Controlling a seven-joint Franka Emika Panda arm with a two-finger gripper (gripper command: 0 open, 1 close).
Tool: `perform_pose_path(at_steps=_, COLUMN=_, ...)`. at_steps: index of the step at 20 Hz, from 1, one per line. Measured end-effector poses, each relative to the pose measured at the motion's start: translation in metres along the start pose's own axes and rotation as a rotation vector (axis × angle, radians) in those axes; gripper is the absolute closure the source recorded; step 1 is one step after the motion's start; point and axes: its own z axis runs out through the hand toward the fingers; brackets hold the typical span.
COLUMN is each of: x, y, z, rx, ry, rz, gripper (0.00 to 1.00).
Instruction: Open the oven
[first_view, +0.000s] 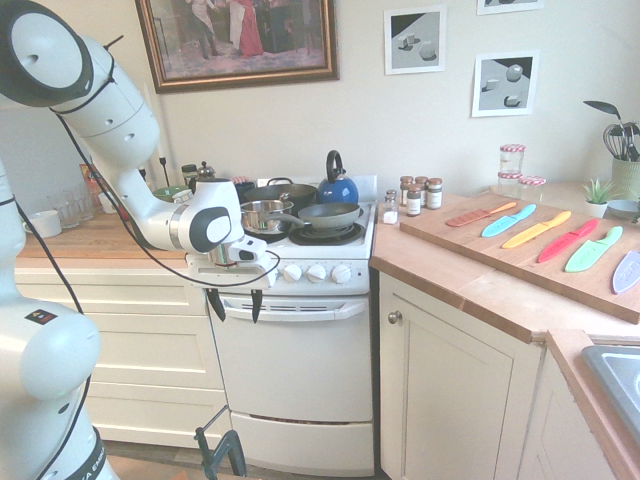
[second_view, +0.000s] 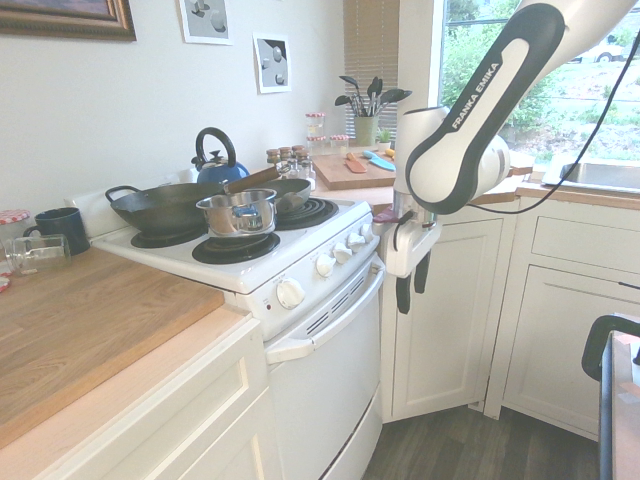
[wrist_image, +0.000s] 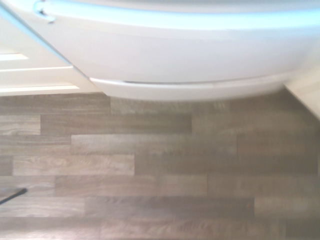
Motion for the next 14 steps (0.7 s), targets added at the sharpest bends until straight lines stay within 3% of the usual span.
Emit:
perform_pose_path(at_steps=6, x=0.046, y=-0.032, z=0.035, rx=0.019, ry=0.05, rz=-0.011, gripper=0.0)
perform_pose_path(at_steps=14, x=0.087, y=-0.074, z=0.04, rx=0.056, ry=0.088, rz=0.002, gripper=0.0)
